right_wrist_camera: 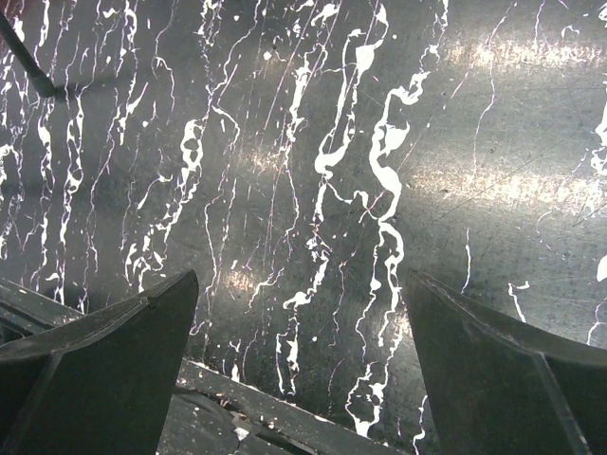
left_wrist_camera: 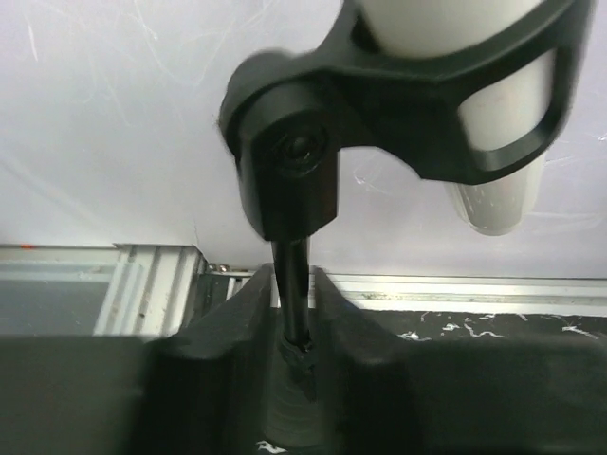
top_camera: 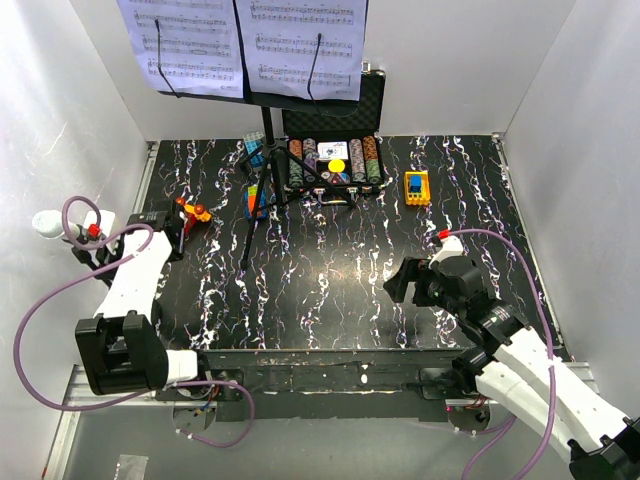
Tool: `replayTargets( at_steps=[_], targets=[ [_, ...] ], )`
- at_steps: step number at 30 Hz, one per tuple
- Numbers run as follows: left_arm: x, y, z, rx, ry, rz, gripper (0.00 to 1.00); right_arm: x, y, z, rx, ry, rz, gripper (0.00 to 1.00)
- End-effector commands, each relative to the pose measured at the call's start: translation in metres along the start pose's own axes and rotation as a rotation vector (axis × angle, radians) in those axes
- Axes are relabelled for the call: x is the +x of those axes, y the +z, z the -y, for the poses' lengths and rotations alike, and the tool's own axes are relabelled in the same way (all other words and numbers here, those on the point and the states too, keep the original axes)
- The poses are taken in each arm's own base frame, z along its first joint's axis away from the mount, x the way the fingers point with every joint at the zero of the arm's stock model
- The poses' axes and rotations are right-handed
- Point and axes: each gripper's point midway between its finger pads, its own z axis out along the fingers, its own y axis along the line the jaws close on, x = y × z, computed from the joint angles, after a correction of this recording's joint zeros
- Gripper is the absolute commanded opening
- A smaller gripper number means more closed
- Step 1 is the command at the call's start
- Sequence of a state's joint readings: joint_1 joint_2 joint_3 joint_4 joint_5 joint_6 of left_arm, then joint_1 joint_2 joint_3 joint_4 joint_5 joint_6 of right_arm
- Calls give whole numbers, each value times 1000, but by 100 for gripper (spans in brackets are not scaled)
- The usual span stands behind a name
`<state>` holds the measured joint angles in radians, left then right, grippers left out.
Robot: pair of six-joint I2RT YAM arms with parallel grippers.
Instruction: Pack up the instrument practice props
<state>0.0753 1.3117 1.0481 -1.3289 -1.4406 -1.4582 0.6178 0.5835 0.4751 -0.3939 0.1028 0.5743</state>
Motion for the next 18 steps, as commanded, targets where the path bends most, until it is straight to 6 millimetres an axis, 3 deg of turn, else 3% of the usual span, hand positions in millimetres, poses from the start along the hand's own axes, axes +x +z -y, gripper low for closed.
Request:
replayTargets(
  at_steps=[1,2,3,6,18],
  targets=[
    [-36,1,-41,-23,214,142,37,-6,0,-4,-8,-13,16,98],
    [-35,1,-41,-20,216,144,53,-7,0,-5,-8,-13,14,98],
    [-35,0,-41,-16,222,147,60,-6,0,-4,-6,-13,10,98],
    [-37,-1,-38,-14,248,166,70,-7,-2,-4,-2,-17,10,98],
    [-32,1,-27,-30,326,202,72,-4,-3,3,23,-26,12,98]
  ],
)
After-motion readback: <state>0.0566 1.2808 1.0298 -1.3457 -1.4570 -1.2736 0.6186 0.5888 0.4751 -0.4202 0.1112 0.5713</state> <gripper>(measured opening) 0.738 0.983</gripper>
